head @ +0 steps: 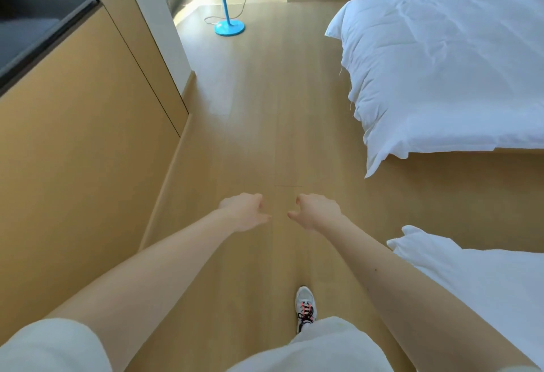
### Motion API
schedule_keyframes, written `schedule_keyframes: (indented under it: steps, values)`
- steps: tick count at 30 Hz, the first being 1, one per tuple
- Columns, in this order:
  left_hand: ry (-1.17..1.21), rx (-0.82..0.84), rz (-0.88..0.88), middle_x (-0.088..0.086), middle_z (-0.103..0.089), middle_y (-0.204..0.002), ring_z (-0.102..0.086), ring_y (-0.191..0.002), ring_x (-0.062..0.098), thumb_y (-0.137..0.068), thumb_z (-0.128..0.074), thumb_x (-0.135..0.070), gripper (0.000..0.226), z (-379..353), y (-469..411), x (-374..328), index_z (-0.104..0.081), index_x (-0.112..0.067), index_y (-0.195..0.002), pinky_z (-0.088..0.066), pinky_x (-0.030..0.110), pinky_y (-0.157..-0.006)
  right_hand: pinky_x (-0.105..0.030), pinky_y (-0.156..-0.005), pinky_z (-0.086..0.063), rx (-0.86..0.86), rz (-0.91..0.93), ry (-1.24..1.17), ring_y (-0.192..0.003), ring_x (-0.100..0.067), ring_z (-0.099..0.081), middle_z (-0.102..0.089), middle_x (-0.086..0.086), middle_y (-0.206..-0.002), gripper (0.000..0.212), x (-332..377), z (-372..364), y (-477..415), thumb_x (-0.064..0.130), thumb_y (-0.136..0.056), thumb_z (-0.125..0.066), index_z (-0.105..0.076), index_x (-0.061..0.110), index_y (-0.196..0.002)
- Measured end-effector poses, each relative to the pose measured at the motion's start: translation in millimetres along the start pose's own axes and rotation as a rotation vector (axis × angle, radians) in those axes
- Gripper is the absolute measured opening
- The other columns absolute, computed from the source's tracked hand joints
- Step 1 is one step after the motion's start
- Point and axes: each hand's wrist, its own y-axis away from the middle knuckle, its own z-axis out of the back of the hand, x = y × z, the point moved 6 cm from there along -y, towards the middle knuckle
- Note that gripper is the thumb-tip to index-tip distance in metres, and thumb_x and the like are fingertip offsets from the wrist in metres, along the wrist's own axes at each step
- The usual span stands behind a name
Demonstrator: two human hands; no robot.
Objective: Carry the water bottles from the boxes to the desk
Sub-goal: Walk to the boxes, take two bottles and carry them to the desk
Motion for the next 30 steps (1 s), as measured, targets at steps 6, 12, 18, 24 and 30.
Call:
schedule_keyframes:
  steps: [6, 12, 18, 24, 30]
  values:
    - [-0.003, 0.043, 0.052, 0.000, -0.055, -0.130, -0.056, -0.112, 0.022, -0.095, -0.047, -0.054, 0.052, 45.8, -78.8, -29.8, -0.046, -0.020, -0.135, -0.048, 0.036, -0.088, -0.038, -0.092, -0.043, 0.020, 0.019, 0.005, -0.120, -0.027, -0.052, -0.056, -0.008, -0.131, 0.049, -40.2, 50.5, -78.3, 0.048, -0.098, -0.043, -0.050, 0.015, -0.133]
    - [-0.010, 0.065, 0.055, 0.000, -0.056, -0.128, -0.056, -0.112, 0.022, -0.095, -0.046, -0.053, 0.051, 74.7, -136.8, -41.4, -0.046, -0.020, -0.134, -0.046, 0.034, -0.084, -0.039, -0.093, -0.042, 0.053, 0.022, -0.002, -0.122, -0.028, -0.050, -0.055, -0.008, -0.132, 0.049, -59.3, 72.9, -134.7, 0.048, -0.099, -0.043, -0.049, 0.014, -0.134]
    - [-0.023, 0.088, 0.024, 0.002, -0.057, -0.127, -0.056, -0.112, 0.023, -0.095, -0.047, -0.052, 0.050, 108.3, -199.6, -36.8, -0.047, -0.019, -0.132, -0.045, 0.034, -0.086, -0.040, -0.093, -0.043, 0.048, -0.008, 0.004, -0.121, -0.027, -0.051, -0.054, -0.008, -0.132, 0.050, -68.6, 103.4, -191.2, 0.048, -0.098, -0.043, -0.047, 0.014, -0.135]
    - [-0.032, 0.052, -0.083, 0.003, -0.057, -0.127, -0.056, -0.113, 0.024, -0.095, -0.047, -0.052, 0.049, 171.4, -290.4, -36.0, -0.046, -0.019, -0.132, -0.044, 0.032, -0.085, -0.037, -0.091, -0.044, 0.021, -0.103, 0.010, -0.120, -0.025, -0.051, -0.055, -0.005, -0.131, 0.050, -79.2, 153.0, -265.7, 0.048, -0.098, -0.043, -0.048, 0.015, -0.134]
    - [-0.020, 0.018, -0.152, 0.002, -0.056, -0.129, -0.055, -0.116, 0.024, -0.093, -0.050, -0.054, 0.052, 248.2, -374.2, -5.6, -0.047, -0.020, -0.132, -0.045, 0.035, -0.091, -0.038, -0.092, -0.043, -0.012, -0.149, 0.020, -0.121, -0.025, -0.051, -0.054, -0.005, -0.132, 0.050, -60.0, 219.2, -349.2, 0.049, -0.097, -0.044, -0.046, 0.015, -0.135]
